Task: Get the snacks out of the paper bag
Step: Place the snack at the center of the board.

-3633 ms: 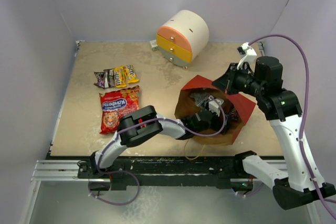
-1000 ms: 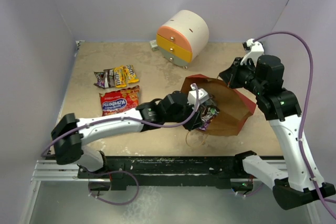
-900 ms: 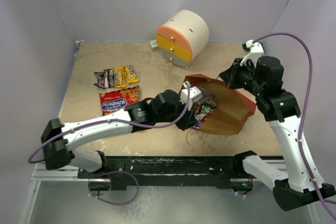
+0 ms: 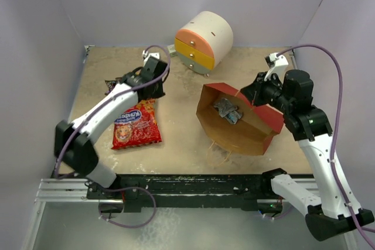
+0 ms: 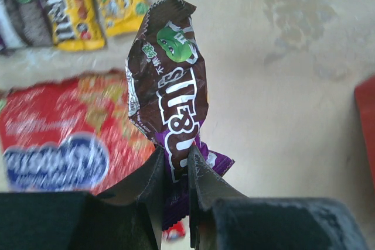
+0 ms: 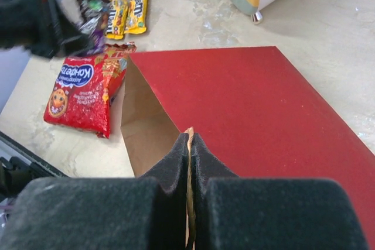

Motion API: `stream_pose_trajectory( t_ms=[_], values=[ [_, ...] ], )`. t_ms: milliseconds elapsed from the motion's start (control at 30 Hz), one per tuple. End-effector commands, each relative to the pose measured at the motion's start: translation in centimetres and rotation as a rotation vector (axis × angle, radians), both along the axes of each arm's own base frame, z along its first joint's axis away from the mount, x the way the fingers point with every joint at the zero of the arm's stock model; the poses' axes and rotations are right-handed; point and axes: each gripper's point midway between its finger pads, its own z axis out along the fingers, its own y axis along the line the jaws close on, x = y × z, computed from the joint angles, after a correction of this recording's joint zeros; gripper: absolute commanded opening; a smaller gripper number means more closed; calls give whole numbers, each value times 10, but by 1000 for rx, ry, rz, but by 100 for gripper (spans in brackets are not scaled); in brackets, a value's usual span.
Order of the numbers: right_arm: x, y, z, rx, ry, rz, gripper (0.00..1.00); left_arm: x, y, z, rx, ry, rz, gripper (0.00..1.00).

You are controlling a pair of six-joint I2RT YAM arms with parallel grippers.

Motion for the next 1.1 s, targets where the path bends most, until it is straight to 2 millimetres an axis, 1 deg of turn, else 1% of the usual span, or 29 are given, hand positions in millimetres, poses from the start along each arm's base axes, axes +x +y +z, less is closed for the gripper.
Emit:
stream_pose_trajectory(
  t_ms=[0,67,100,133,200,300,367,433,600,733,800,867,900,933,1000,1067],
  values=[
    [-1,3,15,-30,-50,46,0,83,-20,-16,-143,47,-12,0],
    [-3,5,16,-41,-61,53,0,112,-21,-35,-120,113,-15,0],
    [-3,4,15,-48,-64,53,0,128,-21,-37,-112,127,-16,0],
    [-4,4,14,-53,-63,54,0,139,-22,-44,-103,146,-28,0],
    [-6,3,13,-56,-68,46,0,158,-19,-65,-81,191,-34,0],
    [-6,-3,12,-74,-79,23,0,177,-6,-83,-84,213,-9,0],
    [-5,-8,14,-94,-89,0,0,185,3,-88,-100,204,4,0],
    [-3,-12,17,-108,-98,-19,0,186,8,-94,-127,207,5,0],
    [0,-12,18,-108,-98,-25,0,179,6,-116,-192,254,-57,0],
    [1,-9,17,-94,-84,-19,0,174,13,-128,-186,281,-57,0],
    [1,-9,16,-89,-79,-20,0,172,17,-129,-183,291,-54,7],
    [0,-9,17,-81,-79,-23,0,170,25,-122,-163,288,-33,20],
    [0,-8,18,-76,-77,-24,0,169,29,-116,-148,278,-23,30],
    [0,-8,19,-72,-78,-21,0,168,32,-107,-141,262,-21,36],
    [0,-7,20,-69,-78,-22,0,164,33,-84,-141,227,-39,43],
    [2,-8,21,-71,-74,-29,0,156,31,-57,-163,189,-62,51]
  ],
)
